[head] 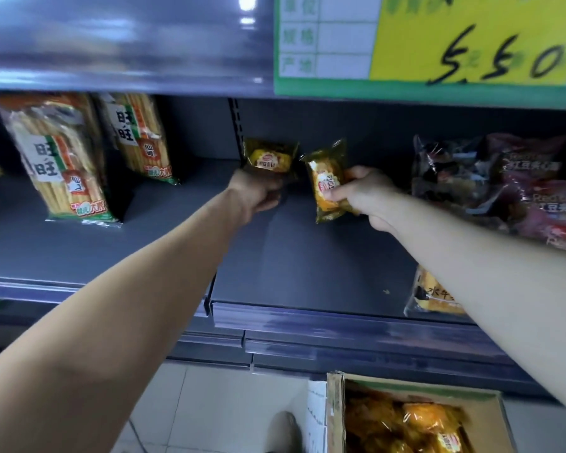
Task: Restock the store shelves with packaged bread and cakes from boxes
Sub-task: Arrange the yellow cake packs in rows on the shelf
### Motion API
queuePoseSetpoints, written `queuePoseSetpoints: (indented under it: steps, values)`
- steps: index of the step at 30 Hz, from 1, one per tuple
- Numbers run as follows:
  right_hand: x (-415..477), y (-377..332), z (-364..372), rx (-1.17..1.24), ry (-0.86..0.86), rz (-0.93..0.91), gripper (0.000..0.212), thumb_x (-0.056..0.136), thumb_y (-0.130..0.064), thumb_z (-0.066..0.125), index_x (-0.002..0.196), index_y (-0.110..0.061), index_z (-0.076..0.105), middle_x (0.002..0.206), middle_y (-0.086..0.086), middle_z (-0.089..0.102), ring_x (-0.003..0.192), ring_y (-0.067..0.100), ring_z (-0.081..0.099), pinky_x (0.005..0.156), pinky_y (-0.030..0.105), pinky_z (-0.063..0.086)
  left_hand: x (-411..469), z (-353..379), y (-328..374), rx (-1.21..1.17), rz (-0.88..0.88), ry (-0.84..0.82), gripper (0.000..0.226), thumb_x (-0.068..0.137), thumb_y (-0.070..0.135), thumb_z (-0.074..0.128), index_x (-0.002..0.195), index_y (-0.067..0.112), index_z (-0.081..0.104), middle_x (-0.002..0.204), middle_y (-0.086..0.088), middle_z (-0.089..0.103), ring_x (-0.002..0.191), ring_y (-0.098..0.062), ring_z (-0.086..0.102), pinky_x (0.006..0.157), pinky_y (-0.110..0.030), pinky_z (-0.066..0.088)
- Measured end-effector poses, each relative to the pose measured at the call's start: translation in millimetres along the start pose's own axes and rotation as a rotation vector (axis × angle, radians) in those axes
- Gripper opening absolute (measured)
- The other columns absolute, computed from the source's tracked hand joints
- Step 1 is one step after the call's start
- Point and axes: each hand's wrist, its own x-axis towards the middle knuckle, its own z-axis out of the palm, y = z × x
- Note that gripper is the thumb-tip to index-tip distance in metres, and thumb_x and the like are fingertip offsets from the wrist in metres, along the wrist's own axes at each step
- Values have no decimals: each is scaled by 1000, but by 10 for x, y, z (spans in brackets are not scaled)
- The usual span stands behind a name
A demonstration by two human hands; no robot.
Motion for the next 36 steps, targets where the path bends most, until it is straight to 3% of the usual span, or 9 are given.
queuePoseSetpoints:
  steps: [4, 10, 15, 20, 23, 27, 29, 33, 36]
  values:
    - [-21, 15, 42, 127, -17, 75, 44, 73, -7, 78, 113, -15, 61, 112, 6, 67, 101, 22, 64, 79, 31, 51, -211, 177, -61, 163, -47, -345, 42, 83, 6, 68, 123, 11, 57, 105, -7, 67, 99, -19, 63, 80, -27, 54]
    - [-8, 34, 37, 376, -174, 177, 50, 83, 1, 66, 130, -9, 51, 126, 13, 61, 115, 30, 59, 94, 43, 47, -218, 235, -74, 80, -18, -373, 43, 83, 6, 69, 124, 10, 57, 104, -5, 68, 101, -20, 64, 85, -30, 54]
    - [95, 101, -20, 338, -110, 193, 41, 88, 4, 57, 126, -9, 49, 123, 11, 57, 121, 28, 51, 100, 40, 42, -79, 70, 25, 155, 12, -284, 43, 83, -1, 65, 124, 9, 55, 109, -9, 65, 100, -20, 63, 81, -29, 55]
    - [260, 94, -34, 288, -5, 158, 59, 83, -4, 67, 136, -18, 43, 131, 4, 50, 122, 23, 47, 95, 36, 46, 92, 61, 105, 286, 61, -255, 49, 81, -2, 67, 127, 9, 55, 116, -9, 63, 103, -20, 61, 77, -25, 56]
    - [368, 118, 30, 217, -17, 146, 51, 83, -12, 70, 129, -20, 50, 120, -1, 55, 110, 16, 48, 94, 34, 48, 195, 238, 123, 379, 165, -156, 49, 80, -2, 68, 127, 8, 56, 107, -8, 61, 94, -18, 61, 70, -17, 55]
    - [534, 178, 111, 40, 97, 105, 70, 82, -22, 70, 144, -21, 37, 144, 7, 43, 127, 22, 45, 107, 37, 40, 433, 399, 92, 608, 362, 75, 43, 85, 11, 66, 127, 8, 57, 127, -10, 60, 117, -23, 56, 98, -26, 45]
    - [578, 170, 124, 16, 142, 96, 75, 84, -21, 66, 148, -21, 28, 149, 8, 33, 132, 26, 40, 110, 34, 36, 556, 453, 80, 726, 391, 153, 37, 91, 17, 57, 128, 8, 55, 132, -11, 57, 122, -25, 52, 98, -26, 40]
    - [579, 144, 135, 38, 95, 107, 60, 86, -10, 61, 142, -14, 40, 141, 8, 46, 127, 25, 46, 106, 38, 42, 676, 539, 69, 742, 424, 300, 28, 92, 17, 49, 118, 9, 59, 124, -13, 61, 114, -26, 54, 82, -25, 37]
    - [519, 119, 106, -10, 98, 103, 41, 87, -5, 55, 128, -3, 51, 129, 15, 54, 119, 30, 51, 103, 43, 45, 698, 543, 48, 769, 406, 376, 32, 90, 16, 54, 120, 5, 55, 124, -16, 58, 114, -28, 54, 86, -29, 40]
